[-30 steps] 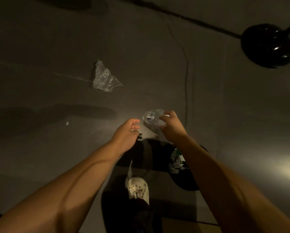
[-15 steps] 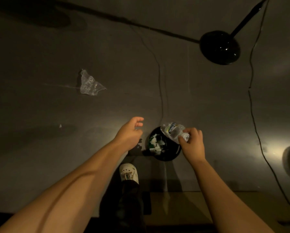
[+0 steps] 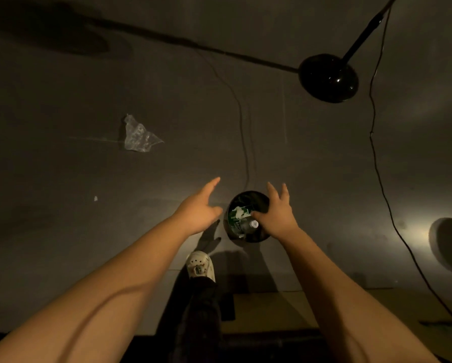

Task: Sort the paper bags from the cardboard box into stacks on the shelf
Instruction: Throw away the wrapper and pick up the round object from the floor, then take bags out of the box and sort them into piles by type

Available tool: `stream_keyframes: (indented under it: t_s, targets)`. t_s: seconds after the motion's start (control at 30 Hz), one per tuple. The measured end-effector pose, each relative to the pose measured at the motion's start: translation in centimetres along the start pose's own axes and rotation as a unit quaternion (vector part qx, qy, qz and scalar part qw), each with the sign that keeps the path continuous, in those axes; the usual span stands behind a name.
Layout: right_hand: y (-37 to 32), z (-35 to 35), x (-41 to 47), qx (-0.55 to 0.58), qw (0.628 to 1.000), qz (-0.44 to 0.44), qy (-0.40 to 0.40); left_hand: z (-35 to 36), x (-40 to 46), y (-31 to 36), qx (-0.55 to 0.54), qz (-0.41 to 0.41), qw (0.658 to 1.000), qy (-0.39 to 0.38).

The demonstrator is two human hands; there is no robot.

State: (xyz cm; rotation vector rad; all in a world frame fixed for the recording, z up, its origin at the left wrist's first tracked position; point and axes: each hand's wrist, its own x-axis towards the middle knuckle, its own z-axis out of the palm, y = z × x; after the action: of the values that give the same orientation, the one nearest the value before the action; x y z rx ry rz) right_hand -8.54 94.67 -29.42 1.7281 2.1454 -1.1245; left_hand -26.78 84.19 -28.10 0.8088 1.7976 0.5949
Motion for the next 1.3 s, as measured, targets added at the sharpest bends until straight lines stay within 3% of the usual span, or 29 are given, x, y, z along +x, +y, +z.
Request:
stream_keyframes:
  t_s: [0.17,0.33,0.67,0.93,1.3]
  targets:
    - [-5.5,-3.0,-2.6,0.021,0.996,-0.079,0.032,-2.2,-3.2,2.4,-0.025,0.028,0.998,0.054]
    - [-12.8,-5.2,-7.8,0.061,0.987,-0.142,0.048,-7.0,-9.5,5.1,-0.036,0.049,0.986,0.157]
    - [-27.8,-5.5,-24.7,0.051,0.941,-0.334,-0.025,-16.1,-31.9,5.9,-0.051,0.066,0.934,0.347]
    - [-36.0,-3.6,-40.6,0.018,0.857,-0.507,-0.088,-19.2,-50.5,4.8,-0.097,0.058,0.862,0.493]
    - [-42.7,3.0,-59.4,-0.011,0.693,-0.680,-0.237,-16.8,-70.7,-1.0,-0.161,-0.032,0.722,0.673]
